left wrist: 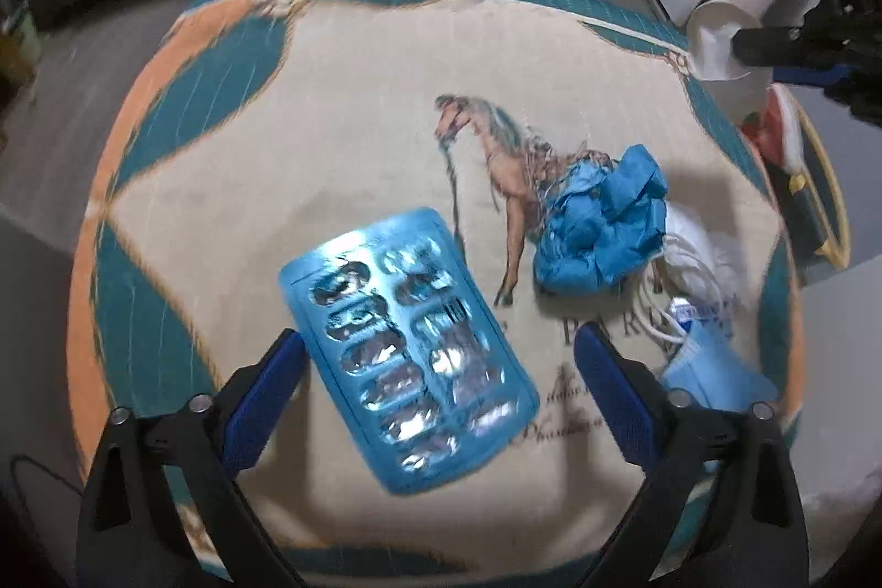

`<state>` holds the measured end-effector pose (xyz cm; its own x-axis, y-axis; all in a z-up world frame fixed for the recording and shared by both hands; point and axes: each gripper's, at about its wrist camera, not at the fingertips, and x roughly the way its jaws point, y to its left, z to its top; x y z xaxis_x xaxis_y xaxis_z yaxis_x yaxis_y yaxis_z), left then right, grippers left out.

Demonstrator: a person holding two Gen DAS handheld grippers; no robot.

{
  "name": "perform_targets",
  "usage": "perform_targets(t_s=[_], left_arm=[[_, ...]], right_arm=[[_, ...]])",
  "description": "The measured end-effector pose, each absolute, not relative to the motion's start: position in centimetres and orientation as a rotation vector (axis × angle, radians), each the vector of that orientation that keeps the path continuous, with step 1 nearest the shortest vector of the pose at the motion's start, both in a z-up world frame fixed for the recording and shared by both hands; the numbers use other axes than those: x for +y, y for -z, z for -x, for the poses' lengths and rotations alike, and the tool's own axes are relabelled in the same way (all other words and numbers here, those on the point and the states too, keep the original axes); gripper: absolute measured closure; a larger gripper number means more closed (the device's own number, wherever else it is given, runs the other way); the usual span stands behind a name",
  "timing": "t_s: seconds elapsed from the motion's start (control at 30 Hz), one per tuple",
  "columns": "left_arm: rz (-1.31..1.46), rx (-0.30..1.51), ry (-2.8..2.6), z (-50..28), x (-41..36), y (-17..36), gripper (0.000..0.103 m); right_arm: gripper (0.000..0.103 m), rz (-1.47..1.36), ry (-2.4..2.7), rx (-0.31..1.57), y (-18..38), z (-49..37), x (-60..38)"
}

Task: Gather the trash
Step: 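Grasp the red-and-white paper packet with right tool while left tool grasps blue blister pack, then carry the paper packet and blister pack over the teal bin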

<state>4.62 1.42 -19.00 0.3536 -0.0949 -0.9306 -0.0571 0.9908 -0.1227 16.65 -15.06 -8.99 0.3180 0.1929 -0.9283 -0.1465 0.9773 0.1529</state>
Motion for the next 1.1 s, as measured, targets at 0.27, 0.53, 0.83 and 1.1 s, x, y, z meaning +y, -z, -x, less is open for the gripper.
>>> perform_targets(t_s=[0.27, 0.53, 0.83, 1.1], left_arm=[[-0.012, 1.171, 0.029, -5.2, -0.9, 18.5, 0.033], [-0.060, 0.993, 0.024, -6.4, -1.8, 12.3, 0.034], [-0.119, 0.847, 0.167, -8.1, -8.7, 5.9, 0.034], [-0.188, 0.835, 0.296, -11.3, -15.6, 5.4, 0.033]], right_arm=[[0.090, -0.066, -0.202, 1.197, 7.8, -17.0, -18.6], [0.090, -0.080, -0.179, 1.103, 4.6, -17.0, -21.9], [0.090, -0.092, -0.115, 1.060, 3.8, -17.2, -27.2], [0.090, -0.162, -0.045, 1.068, 4.6, -17.3, -34.1]])
